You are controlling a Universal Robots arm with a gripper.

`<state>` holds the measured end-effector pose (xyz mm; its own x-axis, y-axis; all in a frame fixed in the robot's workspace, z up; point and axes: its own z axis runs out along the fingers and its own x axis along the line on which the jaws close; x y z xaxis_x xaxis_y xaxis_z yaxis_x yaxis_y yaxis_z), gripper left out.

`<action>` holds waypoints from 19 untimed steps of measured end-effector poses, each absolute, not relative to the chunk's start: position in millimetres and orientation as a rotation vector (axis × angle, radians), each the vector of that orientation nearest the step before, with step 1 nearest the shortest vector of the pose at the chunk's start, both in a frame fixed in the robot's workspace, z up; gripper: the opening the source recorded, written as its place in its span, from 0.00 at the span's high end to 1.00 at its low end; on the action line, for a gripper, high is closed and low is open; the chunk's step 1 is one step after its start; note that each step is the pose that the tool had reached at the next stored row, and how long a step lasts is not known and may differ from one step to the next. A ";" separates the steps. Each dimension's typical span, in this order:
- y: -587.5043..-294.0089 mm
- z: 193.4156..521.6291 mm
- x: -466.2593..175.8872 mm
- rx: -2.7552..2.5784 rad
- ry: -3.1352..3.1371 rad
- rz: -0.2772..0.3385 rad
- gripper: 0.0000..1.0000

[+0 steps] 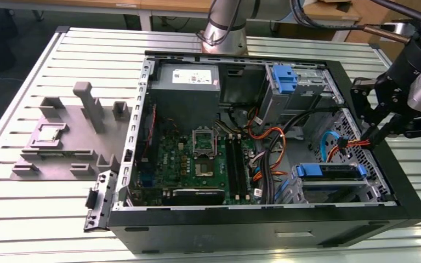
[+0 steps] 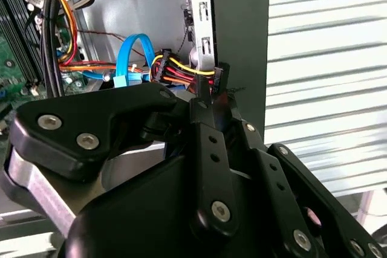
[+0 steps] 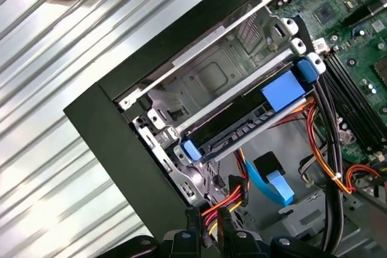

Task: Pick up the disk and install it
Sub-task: 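Insert the first disk wire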

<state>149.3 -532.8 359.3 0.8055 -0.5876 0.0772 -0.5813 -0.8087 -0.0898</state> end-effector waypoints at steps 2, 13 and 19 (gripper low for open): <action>-532.8 359.0 149.9 -2.933 0.936 -0.158 0.75; -532.6 356.5 150.5 -2.971 0.864 -0.191 0.75; -532.6 354.1 150.5 -2.992 0.753 -0.206 0.75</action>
<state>150.5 -532.6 354.1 0.8727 -0.4741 0.1166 -0.4675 -0.8803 -0.0806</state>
